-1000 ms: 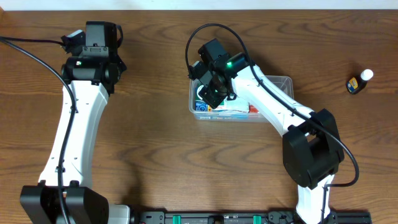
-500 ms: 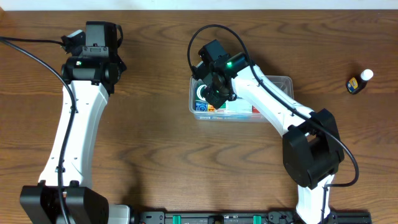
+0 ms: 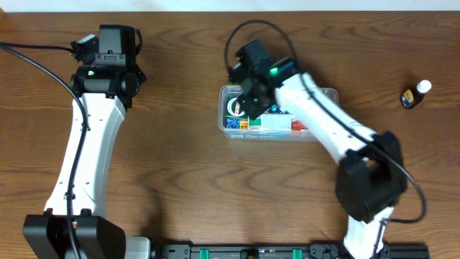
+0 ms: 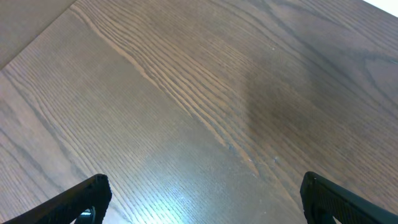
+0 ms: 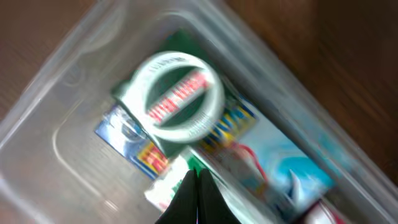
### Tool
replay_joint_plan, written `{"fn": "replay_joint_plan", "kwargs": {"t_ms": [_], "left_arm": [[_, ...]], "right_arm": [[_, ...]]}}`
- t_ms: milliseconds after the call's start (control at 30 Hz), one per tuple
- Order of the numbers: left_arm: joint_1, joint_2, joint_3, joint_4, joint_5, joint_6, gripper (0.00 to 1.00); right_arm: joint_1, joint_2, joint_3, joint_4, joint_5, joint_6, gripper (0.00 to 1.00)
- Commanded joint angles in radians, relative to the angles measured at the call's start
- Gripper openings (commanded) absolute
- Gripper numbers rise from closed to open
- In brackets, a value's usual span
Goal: Pack container
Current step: 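Lower right gripper over the white-capped bottle to grasp it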
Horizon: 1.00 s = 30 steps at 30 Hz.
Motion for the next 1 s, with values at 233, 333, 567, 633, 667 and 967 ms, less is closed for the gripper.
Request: {"fn": "replay_joint_plan", "kwargs": {"t_ms": [233,333,567,633,667,967], "left_arm": [[0.003,-0.005,0.007,-0.003,-0.016,0.010,0.98],[0.003,-0.005,0.007,-0.003,-0.016,0.010,0.98],[0.003,-0.005,0.007,-0.003,-0.016,0.010,0.98],[0.003,-0.005,0.007,-0.003,-0.016,0.010,0.98],[0.003,-0.005,0.007,-0.003,-0.016,0.010,0.98],[0.003,-0.005,0.007,-0.003,-0.016,0.010,0.98]], "right_arm": [[-0.351,-0.221,0.023,-0.165,0.001,0.105,0.01],[-0.467,-0.228,0.023,-0.184,0.000,0.093,0.15],[-0.670,-0.224,0.023,-0.153,0.000,-0.018,0.72],[-0.711,-0.224,0.023,-0.129,0.001,-0.046,0.77],[-0.730,-0.224,0.023,-0.118,0.002,-0.058,0.79],[-0.890,-0.221,0.023,0.007,0.065,-0.130,0.93]]}}
